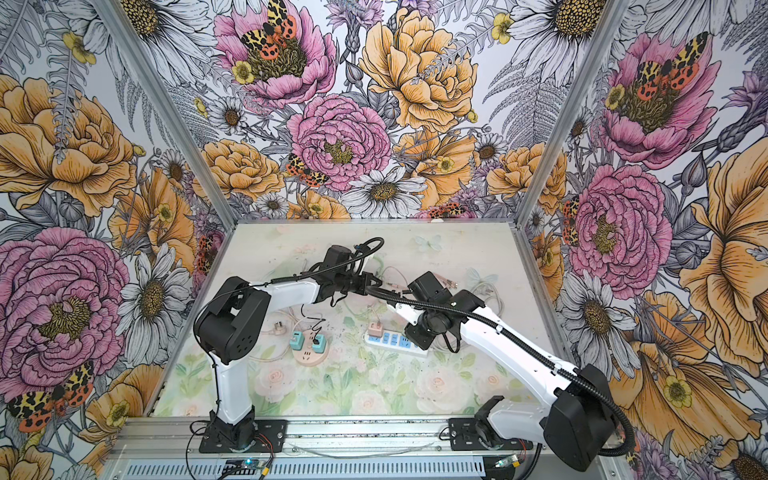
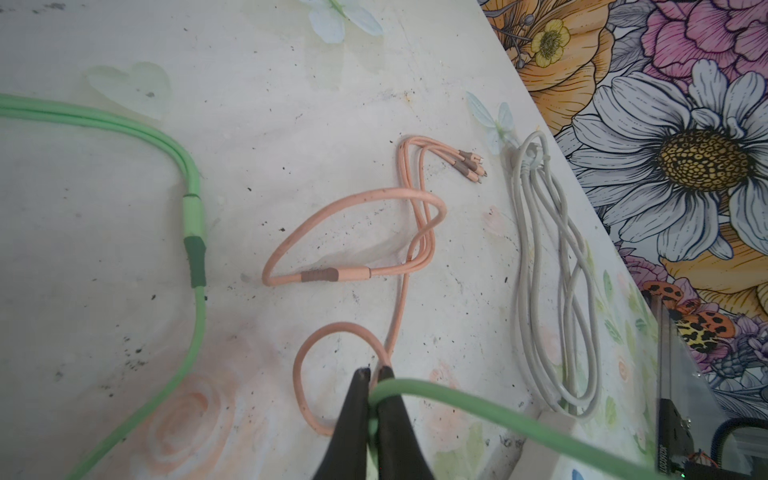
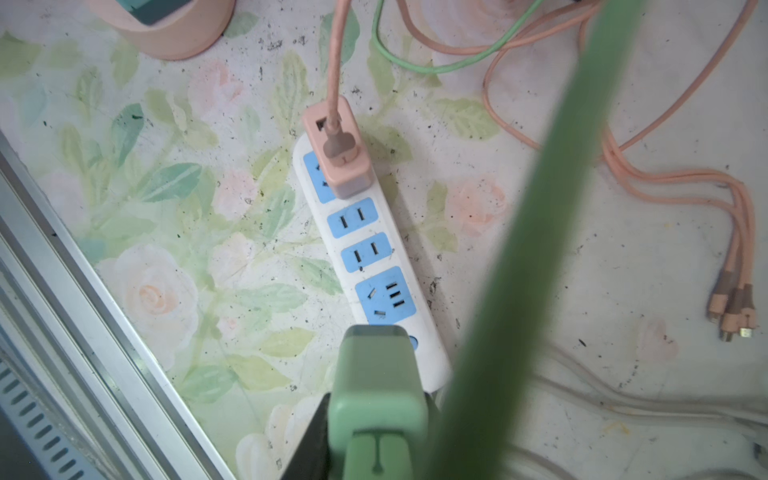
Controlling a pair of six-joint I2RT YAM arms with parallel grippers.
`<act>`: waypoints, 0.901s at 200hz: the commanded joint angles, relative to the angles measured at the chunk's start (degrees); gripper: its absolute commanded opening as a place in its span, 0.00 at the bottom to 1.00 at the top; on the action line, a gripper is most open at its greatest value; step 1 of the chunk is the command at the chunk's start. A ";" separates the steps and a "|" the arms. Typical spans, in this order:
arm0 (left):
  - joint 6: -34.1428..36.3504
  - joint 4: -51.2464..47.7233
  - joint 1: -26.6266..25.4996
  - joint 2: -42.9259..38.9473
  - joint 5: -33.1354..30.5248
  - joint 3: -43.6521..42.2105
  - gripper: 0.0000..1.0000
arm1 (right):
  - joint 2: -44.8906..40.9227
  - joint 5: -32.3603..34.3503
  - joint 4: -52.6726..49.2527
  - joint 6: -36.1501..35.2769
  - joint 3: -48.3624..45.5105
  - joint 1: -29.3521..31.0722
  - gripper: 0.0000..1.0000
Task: Insert the plug
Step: 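Lower the charger with the right gripper over a blue socket beside the pink charger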
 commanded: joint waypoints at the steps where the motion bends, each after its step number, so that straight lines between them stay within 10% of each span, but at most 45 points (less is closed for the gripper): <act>1: 0.45 0.05 0.42 -0.07 3.30 1.87 0.10 | -0.89 3.84 0.48 -5.62 -0.73 0.61 0.00; 180: 2.90 -3.82 0.42 1.69 4.66 3.27 0.08 | 4.77 1.40 2.62 -15.24 -0.61 1.15 0.00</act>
